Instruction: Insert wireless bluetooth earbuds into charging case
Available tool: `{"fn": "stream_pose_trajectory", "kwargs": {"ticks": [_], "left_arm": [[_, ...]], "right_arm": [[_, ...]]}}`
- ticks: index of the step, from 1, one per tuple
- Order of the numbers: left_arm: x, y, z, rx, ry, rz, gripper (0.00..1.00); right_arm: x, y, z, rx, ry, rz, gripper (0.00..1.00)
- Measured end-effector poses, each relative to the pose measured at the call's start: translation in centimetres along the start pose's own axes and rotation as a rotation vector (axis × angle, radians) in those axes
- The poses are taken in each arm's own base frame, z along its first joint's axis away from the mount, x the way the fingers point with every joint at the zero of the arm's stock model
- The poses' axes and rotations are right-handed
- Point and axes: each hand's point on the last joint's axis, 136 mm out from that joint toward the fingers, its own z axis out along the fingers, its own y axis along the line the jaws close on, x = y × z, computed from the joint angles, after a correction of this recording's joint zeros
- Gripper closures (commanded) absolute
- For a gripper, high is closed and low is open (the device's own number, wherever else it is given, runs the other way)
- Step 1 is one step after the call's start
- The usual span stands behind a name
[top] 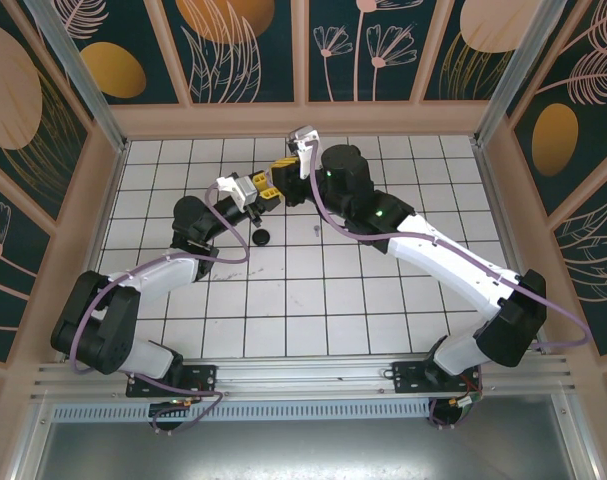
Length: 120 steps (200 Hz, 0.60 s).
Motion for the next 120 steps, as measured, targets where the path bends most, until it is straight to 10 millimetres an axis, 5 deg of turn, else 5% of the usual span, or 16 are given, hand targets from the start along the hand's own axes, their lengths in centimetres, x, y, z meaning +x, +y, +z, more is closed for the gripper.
{"fn": "stream_pose_trajectory", "kwargs": {"ticks": [120], "left_arm": [[0.56, 0.02, -0.01, -0.002, 0.027, -0.036, 1.00]], "right_arm": [[0.71, -0.25, 0.39, 0.000, 0.019, -0.031, 0.87]]}}
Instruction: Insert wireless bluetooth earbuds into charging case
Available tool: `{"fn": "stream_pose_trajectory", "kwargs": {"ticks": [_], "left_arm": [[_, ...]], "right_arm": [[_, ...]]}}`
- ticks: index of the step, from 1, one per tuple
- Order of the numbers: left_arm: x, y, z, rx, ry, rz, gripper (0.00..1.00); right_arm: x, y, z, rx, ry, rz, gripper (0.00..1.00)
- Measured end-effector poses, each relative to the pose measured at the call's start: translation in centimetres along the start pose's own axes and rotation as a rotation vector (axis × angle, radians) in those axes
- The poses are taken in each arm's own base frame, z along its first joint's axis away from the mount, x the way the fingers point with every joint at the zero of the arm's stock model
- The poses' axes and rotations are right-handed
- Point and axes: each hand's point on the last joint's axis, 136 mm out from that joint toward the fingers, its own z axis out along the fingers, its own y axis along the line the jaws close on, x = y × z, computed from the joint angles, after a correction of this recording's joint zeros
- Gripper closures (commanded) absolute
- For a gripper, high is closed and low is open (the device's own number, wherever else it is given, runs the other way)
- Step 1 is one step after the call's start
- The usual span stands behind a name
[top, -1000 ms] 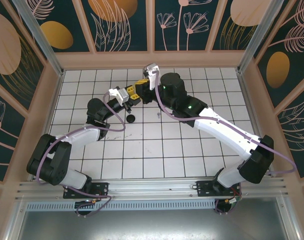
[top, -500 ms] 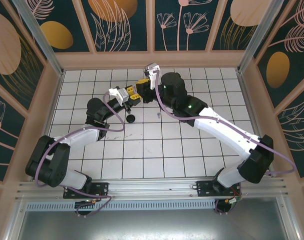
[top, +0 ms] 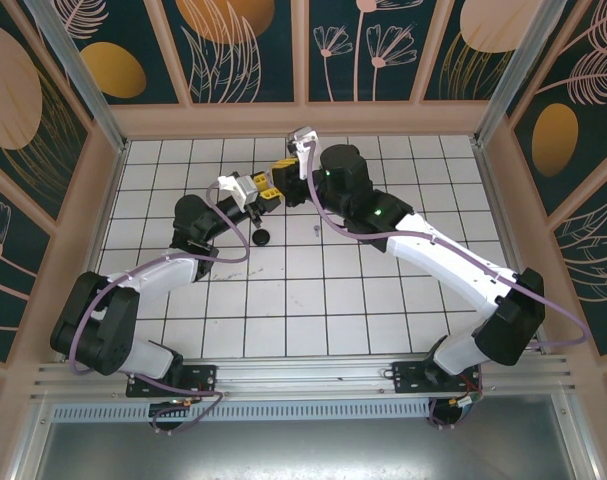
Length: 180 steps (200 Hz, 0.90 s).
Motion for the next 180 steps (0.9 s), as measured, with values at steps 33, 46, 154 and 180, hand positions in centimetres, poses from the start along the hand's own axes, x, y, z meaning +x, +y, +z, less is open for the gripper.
{"fn": "stream_pose_trajectory", "kwargs": {"ticks": [33, 46, 154, 180], "left_arm": [[0.5, 0.0, 0.0, 0.001, 0.020, -0.030, 1.00], [0.7, 0.0, 0.0, 0.001, 0.028, -0.044, 1.00], [0.0, -0.2, 0.3, 0.021, 0.021, -0.092, 1.00], [-0.2, -0.1, 0.4, 0.018, 0.018, -0.090, 1.00]], "right_arm": [[0.7, -0.1, 0.2, -0.001, 0.002, -0.037, 0.87], [0.9, -0.1, 0.3, 0.000, 0.003, -0.050, 0.87], [1.8, 0.5, 0.2, -0.040, 0.013, -0.107, 0.75], [1.8, 0.7, 0.3, -0.043, 0.030, -0.095, 0.53]]}}
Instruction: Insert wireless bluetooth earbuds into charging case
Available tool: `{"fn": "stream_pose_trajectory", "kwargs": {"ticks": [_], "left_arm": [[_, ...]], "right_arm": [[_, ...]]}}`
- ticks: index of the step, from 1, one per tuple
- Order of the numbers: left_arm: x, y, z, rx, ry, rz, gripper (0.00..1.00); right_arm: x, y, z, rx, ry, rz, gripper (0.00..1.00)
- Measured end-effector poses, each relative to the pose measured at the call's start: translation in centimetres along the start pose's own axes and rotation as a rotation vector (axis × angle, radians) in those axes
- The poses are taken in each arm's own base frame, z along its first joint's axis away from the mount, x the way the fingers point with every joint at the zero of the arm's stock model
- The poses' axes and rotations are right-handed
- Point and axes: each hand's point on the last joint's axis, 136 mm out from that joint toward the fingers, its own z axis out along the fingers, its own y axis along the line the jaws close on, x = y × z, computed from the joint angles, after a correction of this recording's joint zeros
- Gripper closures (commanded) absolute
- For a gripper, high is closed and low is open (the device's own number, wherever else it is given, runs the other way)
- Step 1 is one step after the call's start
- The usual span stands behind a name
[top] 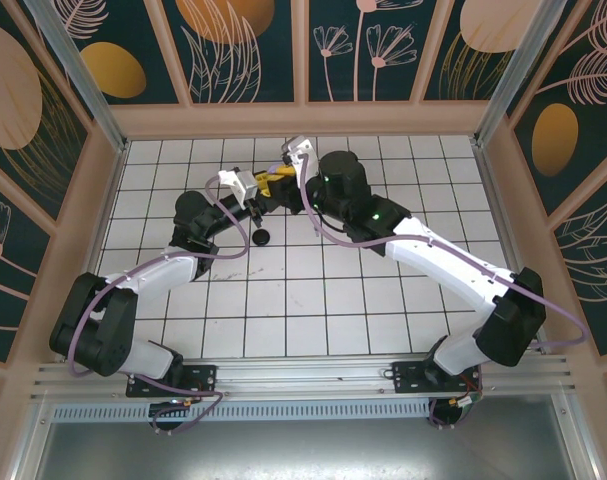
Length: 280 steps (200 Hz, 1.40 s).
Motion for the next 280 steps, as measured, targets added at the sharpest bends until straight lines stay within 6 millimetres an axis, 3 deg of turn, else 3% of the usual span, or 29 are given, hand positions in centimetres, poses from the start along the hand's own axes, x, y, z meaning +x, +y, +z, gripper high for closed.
{"fn": "stream_pose_trajectory", "kwargs": {"ticks": [20, 40, 61, 79, 98, 119, 134, 151, 168, 182, 199, 215, 238, 280], "left_arm": [[-0.1, 0.3, 0.0, -0.017, -0.002, -0.002, 1.00], [-0.6, 0.5, 0.0, -0.030, -0.023, 0.012, 1.00], [-1.5, 0.7, -0.1, -0.051, -0.062, 0.035, 1.00], [-1.6, 0.9, -0.4, -0.074, -0.080, 0.046, 1.00], [-1.3, 1.1, -0.6, -0.099, -0.080, 0.044, 1.00], [-1.3, 1.5, -0.8, -0.123, -0.084, 0.044, 1.00], [-1.3, 1.6, -0.9, -0.135, -0.088, 0.045, 1.00], [-1.3, 1.8, -0.9, -0.143, -0.089, 0.045, 1.00], [-1.2, 1.9, -0.9, -0.148, -0.086, 0.043, 1.00], [-1.0, 1.9, -1.0, -0.154, -0.083, 0.040, 1.00], [-0.8, 2.0, -1.2, -0.168, -0.075, 0.034, 1.00], [-0.9, 1.9, -1.5, -0.171, -0.075, 0.034, 1.00], [-1.3, 1.8, -1.7, -0.175, -0.083, 0.038, 1.00], [-1.6, 2.0, -1.9, -0.195, -0.091, 0.042, 1.00]], "right_arm": [[-0.4, 0.5, 0.1, -0.009, 0.014, 0.022, 0.41], [-1.1, 0.6, -0.3, -0.007, 0.027, 0.054, 0.37], [-2.3, -0.5, -1.0, 0.019, 0.017, 0.118, 0.35], [-3.3, -2.7, -2.8, 0.063, -0.006, 0.200, 0.34], [-4.8, -5.8, -6.0, 0.128, -0.068, 0.300, 0.34], [-4.7, -8.6, -9.1, 0.195, -0.104, 0.390, 0.33], [-2.8, -10.1, -9.2, 0.233, -0.068, 0.449, 0.34], [1.2, -11.7, -7.0, 0.276, 0.042, 0.509, 0.37], [7.5, -13.2, -3.6, 0.330, 0.219, 0.575, 0.41], [14.0, -14.1, -1.4, 0.381, 0.395, 0.618, 0.44], [20.6, -14.7, -0.2, 0.442, 0.582, 0.647, 0.45], [24.9, -14.9, -0.1, 0.489, 0.710, 0.654, 0.45], [27.3, -14.9, 0.6, 0.514, 0.793, 0.646, 0.46], [26.5, -15.4, 3.3, 0.519, 0.780, 0.624, 0.51]]}}
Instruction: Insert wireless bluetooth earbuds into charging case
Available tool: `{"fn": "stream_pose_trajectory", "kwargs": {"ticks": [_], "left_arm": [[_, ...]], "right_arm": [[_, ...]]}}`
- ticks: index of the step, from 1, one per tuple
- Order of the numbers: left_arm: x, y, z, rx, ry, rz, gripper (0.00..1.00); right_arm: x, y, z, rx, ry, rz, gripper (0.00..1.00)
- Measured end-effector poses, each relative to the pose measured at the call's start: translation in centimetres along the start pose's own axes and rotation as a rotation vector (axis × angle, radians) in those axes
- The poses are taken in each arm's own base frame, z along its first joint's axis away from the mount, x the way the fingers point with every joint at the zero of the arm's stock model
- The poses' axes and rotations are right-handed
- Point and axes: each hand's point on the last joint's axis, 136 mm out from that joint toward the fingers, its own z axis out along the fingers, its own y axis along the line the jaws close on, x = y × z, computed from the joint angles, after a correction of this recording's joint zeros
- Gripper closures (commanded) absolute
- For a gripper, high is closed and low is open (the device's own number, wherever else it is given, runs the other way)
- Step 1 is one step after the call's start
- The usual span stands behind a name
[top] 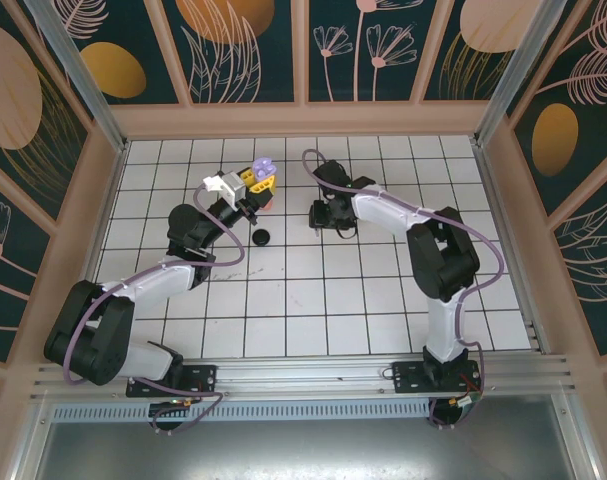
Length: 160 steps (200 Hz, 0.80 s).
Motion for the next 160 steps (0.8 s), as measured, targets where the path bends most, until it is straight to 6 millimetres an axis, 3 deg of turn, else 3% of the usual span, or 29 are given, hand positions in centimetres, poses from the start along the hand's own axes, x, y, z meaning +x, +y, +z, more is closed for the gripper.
{"fn": "stream_pose_trajectory", "kwargs": {"ticks": [42, 104, 160], "left_arm": [[-0.1, 0.1, -0.1, -0.011, -0.002, 0.001, 1.00], [-0.6, 0.1, -0.2, -0.016, -0.014, 0.015, 1.00], [-0.5, 0.2, -0.2, -0.020, -0.012, 0.017, 1.00]], "right_arm": [[-0.9, 0.6, 1.8, 0.046, 0.006, -0.015, 0.55], [0.2, 0.5, 4.5, 0.133, 0.057, -0.048, 0.62], [0.7, 0.4, 5.1, 0.165, 0.069, -0.064, 0.67]]}}
